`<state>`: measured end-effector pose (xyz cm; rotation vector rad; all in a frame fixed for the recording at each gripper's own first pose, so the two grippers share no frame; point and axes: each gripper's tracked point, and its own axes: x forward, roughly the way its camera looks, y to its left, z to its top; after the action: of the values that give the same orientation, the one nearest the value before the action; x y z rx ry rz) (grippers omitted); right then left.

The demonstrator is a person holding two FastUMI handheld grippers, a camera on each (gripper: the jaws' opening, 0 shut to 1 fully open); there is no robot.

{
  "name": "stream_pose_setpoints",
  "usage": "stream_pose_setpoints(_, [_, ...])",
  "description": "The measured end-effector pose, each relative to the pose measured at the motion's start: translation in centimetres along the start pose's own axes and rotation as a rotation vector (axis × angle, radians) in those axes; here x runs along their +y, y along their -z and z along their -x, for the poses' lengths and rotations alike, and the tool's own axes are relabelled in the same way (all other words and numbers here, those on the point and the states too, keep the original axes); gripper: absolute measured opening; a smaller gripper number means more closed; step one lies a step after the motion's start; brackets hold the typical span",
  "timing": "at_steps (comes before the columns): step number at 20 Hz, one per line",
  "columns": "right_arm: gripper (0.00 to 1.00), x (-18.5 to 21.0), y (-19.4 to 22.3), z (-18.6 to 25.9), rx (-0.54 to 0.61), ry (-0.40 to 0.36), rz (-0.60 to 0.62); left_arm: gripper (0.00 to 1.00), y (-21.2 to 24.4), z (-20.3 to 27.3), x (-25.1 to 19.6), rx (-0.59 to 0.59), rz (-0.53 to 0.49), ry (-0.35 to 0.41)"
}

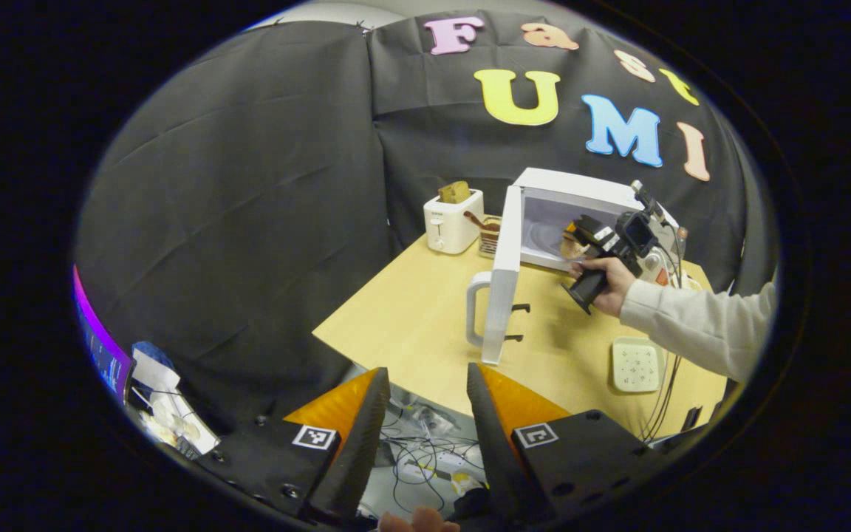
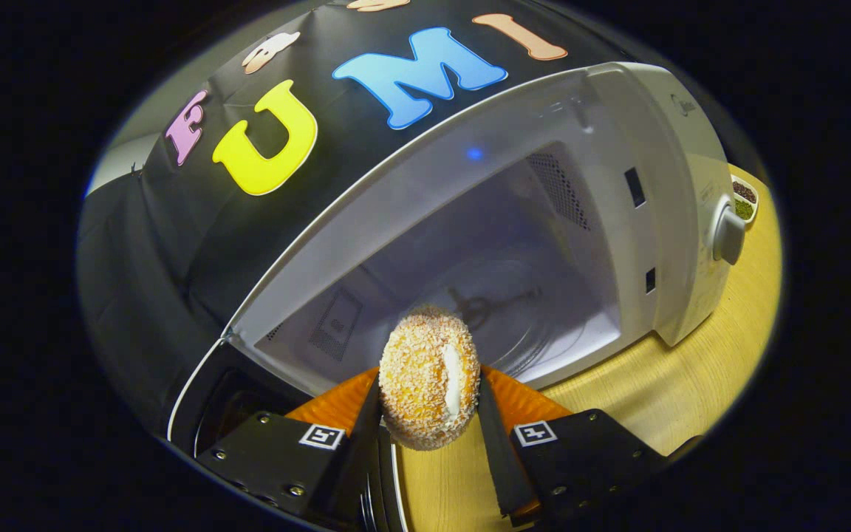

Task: Open the microwave oven with the left hand, put the food in, and close the microwave oven.

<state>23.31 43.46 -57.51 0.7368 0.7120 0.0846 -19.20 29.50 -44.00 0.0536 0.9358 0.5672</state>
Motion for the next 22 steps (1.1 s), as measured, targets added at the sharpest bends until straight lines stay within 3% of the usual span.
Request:
stream_pose_setpoints(3, [0.68,-0.5,-0.5,-2.2,-0.047,0.032,-0.002,0.72,-0.2,0.2,2.0,-0.002,0.011,-0.027])
stream_pose_setpoints(11, [0.68,-1.8,-1.9,-6.0,-0.179,0.087,0.016,0.73,1.3,0.5,2.0,0.046,0.015,-0.053])
stream_pose_setpoints(14, [0.71,-3.3,-0.8,-7.5,-0.174,0.144,0.035,0.73,1.4,0.8,1.6,0.052,0.012,-0.060])
stream_pose_setpoints(15, [0.70,-3.4,-0.9,-7.7,-0.184,0.136,0.046,0.73,1.4,1.0,1.5,0.055,0.013,-0.063])
stream_pose_setpoints(16, [0.75,-3.4,-1.1,-8.0,-0.189,0.135,0.045,0.73,1.2,1.3,1.6,0.054,0.013,-0.066])
stream_pose_setpoints(19, [0.70,-3.6,-1.1,-8.2,-0.197,0.143,0.039,0.73,0.8,1.6,1.5,0.051,0.005,-0.077])
stream_pose_setpoints(20, [0.83,-3.5,-1.2,-8.3,-0.184,0.143,0.030,0.72,0.7,1.7,1.6,0.047,0.003,-0.082])
stream_pose_setpoints(22, [0.89,-2.8,-0.6,-7.7,-0.146,0.120,0.026,0.73,0.4,1.8,1.3,0.037,0.014,-0.084])
